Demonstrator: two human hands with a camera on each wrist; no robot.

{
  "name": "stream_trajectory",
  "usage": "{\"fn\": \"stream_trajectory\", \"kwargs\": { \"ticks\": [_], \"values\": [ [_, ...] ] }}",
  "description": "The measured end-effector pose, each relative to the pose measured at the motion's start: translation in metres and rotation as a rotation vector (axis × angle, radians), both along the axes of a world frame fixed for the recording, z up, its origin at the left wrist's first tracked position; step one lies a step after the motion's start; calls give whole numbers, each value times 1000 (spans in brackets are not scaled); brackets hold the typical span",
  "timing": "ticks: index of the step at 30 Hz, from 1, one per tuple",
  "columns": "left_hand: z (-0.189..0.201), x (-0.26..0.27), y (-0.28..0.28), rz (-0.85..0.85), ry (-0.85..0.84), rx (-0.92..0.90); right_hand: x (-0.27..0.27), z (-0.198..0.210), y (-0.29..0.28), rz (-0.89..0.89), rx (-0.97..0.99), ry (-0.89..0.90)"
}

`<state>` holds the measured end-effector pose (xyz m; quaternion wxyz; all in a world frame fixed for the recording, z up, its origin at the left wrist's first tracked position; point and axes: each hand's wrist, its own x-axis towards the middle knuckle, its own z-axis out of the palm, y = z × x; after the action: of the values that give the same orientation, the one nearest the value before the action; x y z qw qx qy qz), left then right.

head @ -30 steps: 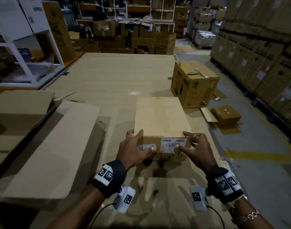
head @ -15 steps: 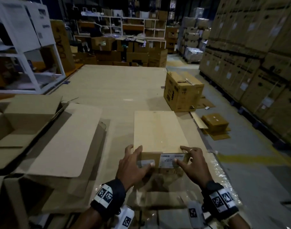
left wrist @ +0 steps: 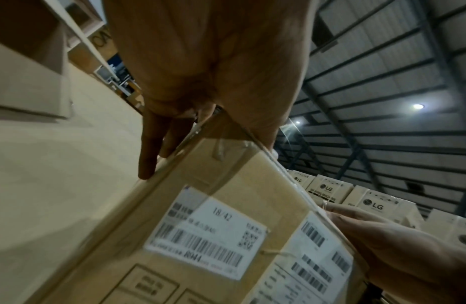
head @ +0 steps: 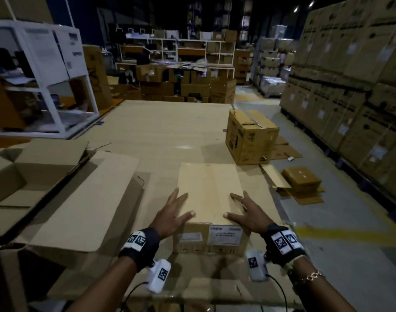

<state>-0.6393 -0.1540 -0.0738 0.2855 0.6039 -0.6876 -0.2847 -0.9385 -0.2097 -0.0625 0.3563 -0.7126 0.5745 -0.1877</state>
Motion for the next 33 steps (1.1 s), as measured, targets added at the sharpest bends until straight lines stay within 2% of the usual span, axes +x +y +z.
{"fn": "stream_trajectory", "kwargs": {
  "ticks": [7, 14, 19, 24, 26, 29, 33],
  "values": [
    [-13, 1, 9, -57, 27, 17, -9, -4, -1, 80, -12, -69],
    [-18, 6, 30, -79, 73, -52, -21, -12, 33, 115, -171, -109],
    [-8, -5, 37, -56, -24, -196, -18, -13, 44, 98, -318, -163],
    [-15, -17, 44, 34, -77, -274, -19, -27, 54, 110, -456, -94],
    [-19, -22, 53, 99, -21, -297, -18, -34, 62, 98, -487, -66],
    [-27, -32, 70, 252, 126, -240, -17, -51, 75, 59, -565, -44],
    [-48, -46, 92, 356, 84, -181, -13, -71, 98, -9, -614, -48]
  ]
}}
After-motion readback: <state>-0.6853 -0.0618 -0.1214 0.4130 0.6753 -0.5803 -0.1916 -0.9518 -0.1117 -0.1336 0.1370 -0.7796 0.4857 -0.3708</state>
